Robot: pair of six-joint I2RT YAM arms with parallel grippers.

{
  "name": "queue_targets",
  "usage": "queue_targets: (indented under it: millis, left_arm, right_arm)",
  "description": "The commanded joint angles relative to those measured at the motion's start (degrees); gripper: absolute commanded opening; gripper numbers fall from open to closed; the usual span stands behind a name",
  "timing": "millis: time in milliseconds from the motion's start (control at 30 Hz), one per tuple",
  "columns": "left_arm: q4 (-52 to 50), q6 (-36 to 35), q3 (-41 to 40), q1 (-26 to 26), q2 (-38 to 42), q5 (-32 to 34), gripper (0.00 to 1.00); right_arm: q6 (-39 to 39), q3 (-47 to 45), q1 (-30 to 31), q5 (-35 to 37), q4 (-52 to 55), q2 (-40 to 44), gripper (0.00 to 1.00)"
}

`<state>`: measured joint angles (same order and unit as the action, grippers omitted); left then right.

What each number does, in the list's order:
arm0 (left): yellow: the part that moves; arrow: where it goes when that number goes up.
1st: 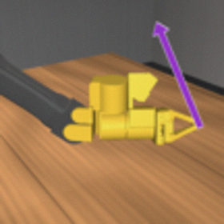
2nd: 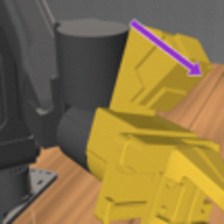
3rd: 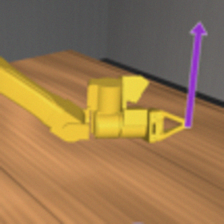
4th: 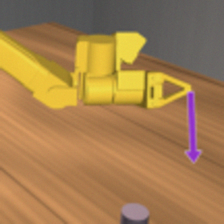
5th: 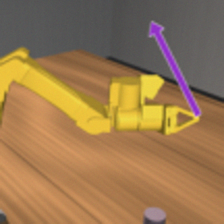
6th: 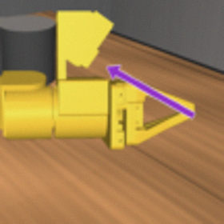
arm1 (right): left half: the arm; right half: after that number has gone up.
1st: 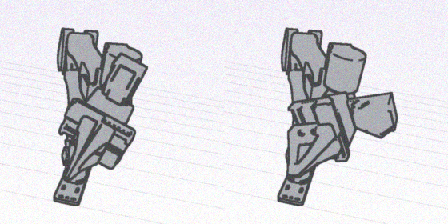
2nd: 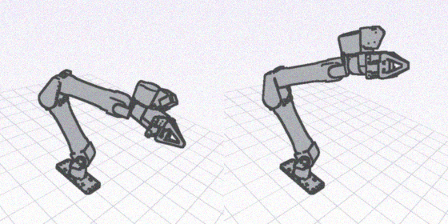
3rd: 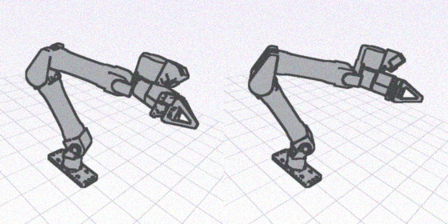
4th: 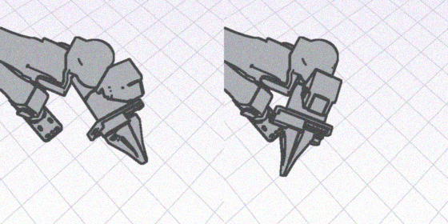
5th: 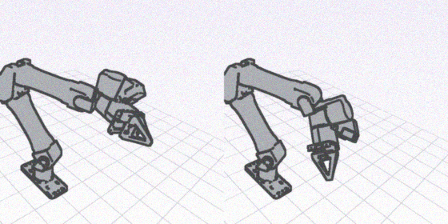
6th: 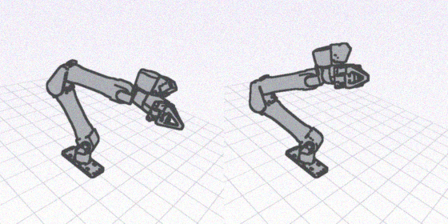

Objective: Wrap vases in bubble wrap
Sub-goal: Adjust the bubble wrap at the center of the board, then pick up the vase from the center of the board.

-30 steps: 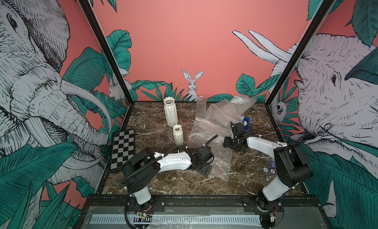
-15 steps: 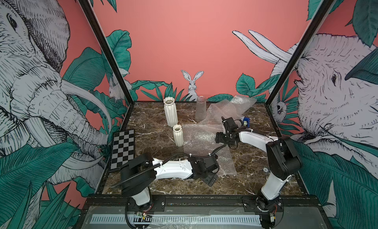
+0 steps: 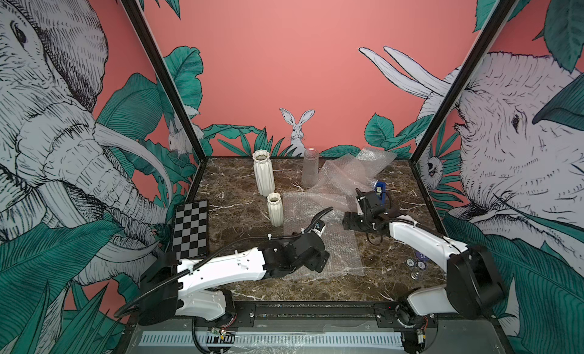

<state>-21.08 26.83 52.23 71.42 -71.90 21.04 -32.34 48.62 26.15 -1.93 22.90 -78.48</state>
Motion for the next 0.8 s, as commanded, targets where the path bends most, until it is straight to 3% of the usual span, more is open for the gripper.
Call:
queue_targets:
  millis: [0,167,300,400,600,767]
  left_arm:
    - [-5.13,-3.16,4.28,-1.63,4.04,6.27,0.99]
    - [-5.12,-4.63,4.87,-9.75,16.23,4.02,0.99]
    - [-10.11,-8.64,6.08,-12.33,21.07,13.12,0.99]
    - [-8.25,-11.9,3.41,-14.13,24.79,15.59,0.99]
    - [-12.49,-8.81,1.9,-30.61,26.58,3.87,0.99]
    - [-13.89,-6.99,-0.61,-40.06,26.72,1.7,1.0]
  right_arm:
    - [0.68,-2.35,1.8,0.79,0.48,5.34,0.85]
    - [2.6,-5.38,8.1,1.43,-6.38,11.61,0.86]
    - [3.36,-6.38,11.98,-1.32,-17.28,11.03,0.87]
    - [7.05,-6.18,16.34,-0.42,-26.77,8.95,0.88]
    - [16.2,-2.79,21.72,0.21,-42.57,-1.12,0.9]
    - [24.6,0.53,24.93,-0.9,-52.35,-9.75,0.96]
